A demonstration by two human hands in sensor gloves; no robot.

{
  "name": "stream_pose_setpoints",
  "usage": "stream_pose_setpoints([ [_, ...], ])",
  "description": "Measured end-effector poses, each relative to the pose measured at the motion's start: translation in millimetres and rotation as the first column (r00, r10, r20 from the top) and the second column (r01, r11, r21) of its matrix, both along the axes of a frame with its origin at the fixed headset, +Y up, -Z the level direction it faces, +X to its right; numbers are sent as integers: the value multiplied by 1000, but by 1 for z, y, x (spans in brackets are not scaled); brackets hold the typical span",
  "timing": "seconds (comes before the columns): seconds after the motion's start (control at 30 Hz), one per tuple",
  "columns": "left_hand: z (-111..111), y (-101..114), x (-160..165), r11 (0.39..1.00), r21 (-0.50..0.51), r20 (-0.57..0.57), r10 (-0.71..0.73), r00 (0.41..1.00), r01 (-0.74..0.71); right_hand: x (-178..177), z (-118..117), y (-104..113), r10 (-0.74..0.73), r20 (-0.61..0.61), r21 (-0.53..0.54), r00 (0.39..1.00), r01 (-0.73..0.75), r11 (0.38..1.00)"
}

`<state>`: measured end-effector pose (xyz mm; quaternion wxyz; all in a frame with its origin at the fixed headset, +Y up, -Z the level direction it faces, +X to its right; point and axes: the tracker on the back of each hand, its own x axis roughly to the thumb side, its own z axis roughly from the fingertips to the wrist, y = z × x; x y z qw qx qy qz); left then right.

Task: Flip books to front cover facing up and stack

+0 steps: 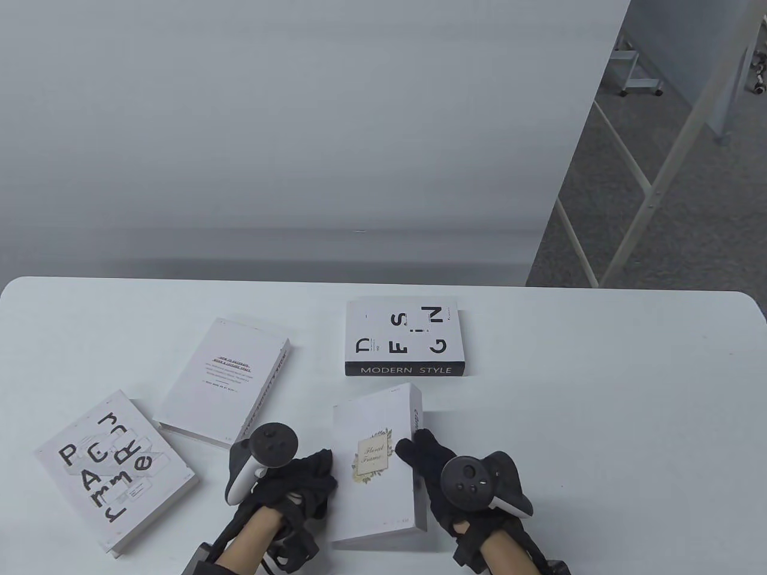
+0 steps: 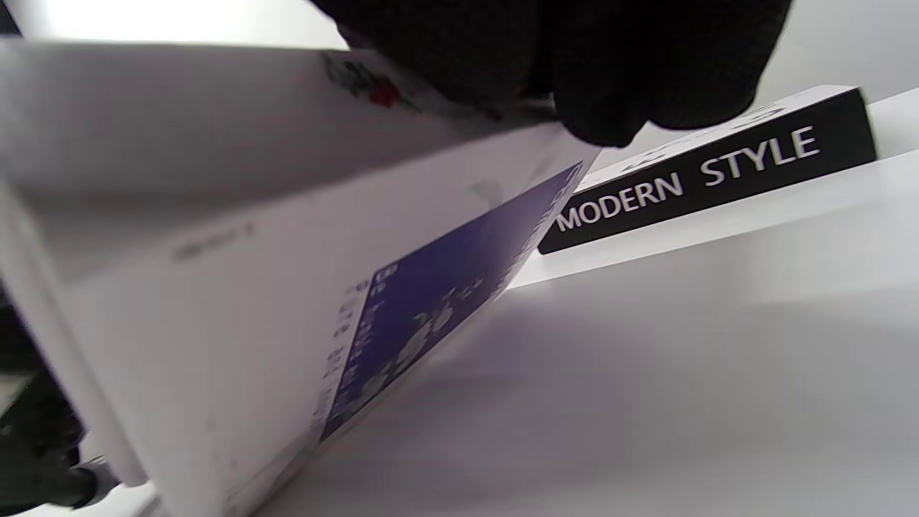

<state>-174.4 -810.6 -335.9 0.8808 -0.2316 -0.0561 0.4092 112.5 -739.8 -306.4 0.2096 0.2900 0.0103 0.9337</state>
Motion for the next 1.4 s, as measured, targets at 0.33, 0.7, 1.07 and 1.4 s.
stream_pose_setpoints([
  [0.33,-1,1,-4,999,8,11,-32,999,32,-17,12,-8,168,-77,132,983,-157,979],
  [0.7,1,29,6,895,300,53,-362,931,331,-4,5,-8,131,-51,133,990,-124,983],
  [1.07,24,126,3,571,678,-111,-544,832,464,28,-13,-12,-264,158,-145,951,287,947],
  [1.4,38,166,-26,453,691,-167,-659,734,564,48,-21,-16,-510,382,-186,771,605,774],
])
